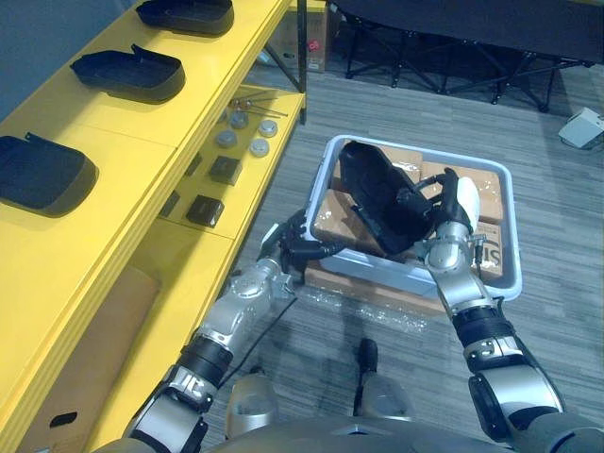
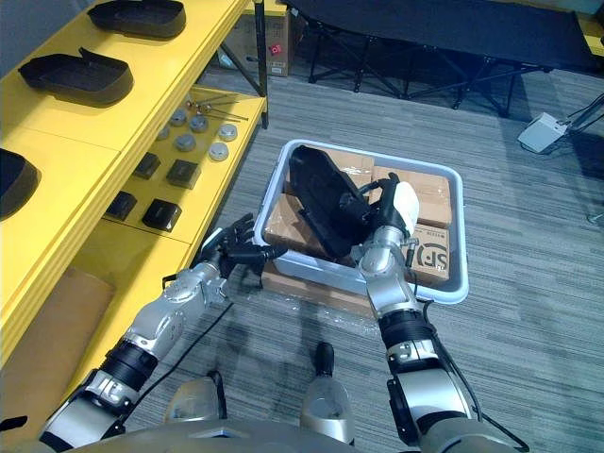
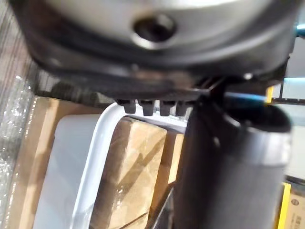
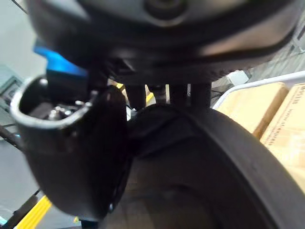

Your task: Walk over and take three plastic housings, then place them on the shelf

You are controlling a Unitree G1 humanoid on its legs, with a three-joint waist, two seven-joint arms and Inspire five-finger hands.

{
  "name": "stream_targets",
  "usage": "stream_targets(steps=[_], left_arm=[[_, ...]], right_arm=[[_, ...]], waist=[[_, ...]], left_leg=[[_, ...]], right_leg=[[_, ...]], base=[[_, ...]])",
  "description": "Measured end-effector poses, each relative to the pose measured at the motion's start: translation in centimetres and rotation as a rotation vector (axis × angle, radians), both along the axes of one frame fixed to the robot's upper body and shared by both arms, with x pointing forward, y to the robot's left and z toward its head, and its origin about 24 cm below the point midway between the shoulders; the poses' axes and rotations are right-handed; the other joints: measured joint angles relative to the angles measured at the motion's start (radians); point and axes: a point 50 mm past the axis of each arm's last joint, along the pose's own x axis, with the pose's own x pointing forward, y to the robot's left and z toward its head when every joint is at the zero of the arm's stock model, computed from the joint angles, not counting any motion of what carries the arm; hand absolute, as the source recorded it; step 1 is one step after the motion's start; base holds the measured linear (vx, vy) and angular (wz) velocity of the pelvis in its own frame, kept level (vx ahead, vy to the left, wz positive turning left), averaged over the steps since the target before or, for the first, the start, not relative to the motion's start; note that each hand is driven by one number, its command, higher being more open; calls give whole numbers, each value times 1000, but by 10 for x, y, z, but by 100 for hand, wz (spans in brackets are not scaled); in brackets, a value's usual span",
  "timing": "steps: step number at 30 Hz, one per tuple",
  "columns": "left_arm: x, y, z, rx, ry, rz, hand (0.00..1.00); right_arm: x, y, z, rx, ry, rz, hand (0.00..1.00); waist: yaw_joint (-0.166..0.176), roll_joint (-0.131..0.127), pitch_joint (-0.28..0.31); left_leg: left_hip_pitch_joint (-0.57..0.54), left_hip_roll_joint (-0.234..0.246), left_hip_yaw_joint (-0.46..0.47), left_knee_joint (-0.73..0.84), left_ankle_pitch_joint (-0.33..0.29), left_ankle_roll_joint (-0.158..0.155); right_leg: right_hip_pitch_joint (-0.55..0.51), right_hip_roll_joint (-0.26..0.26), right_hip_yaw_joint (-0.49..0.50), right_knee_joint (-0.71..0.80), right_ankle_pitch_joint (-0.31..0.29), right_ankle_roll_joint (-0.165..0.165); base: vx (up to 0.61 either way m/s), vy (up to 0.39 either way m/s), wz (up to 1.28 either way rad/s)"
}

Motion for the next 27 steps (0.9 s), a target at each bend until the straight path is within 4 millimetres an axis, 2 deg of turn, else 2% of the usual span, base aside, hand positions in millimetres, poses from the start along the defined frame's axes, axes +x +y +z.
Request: stream_targets(steps=[6, 12, 21, 27], left_arm=[[5, 2, 0, -41, 18, 64, 100], [5, -6, 2, -175, 38, 115, 100], [16, -9, 12, -187, 6, 162, 100], [15, -11, 1, -294, 112, 171, 100]], right_arm=[[0, 3, 1, -14, -32, -12, 0], [0, 5, 7, -14, -102, -9, 0], [0, 9, 16, -49, -163, 14, 0], [0, 10, 18, -70, -183, 20, 0]], waist=[[-2, -7, 3], [-5, -18, 8], [-5, -22, 10], [-6, -26, 13]], left_leg=[[-7, 1, -2, 15, -5, -1], [-11, 1, -4, 19, -6, -1], [-11, 1, -4, 18, -6, -1], [-6, 1, 0, 16, -6, -1]], right_leg=[[0, 0, 0, 1, 0, 0], [0, 0, -2, 1, 1, 0], [0, 0, -2, 1, 2, -1], [0, 0, 2, 1, 2, -1]], base=[[0, 0, 0], [0, 0, 0], [0, 0, 0], [0, 0, 0]])
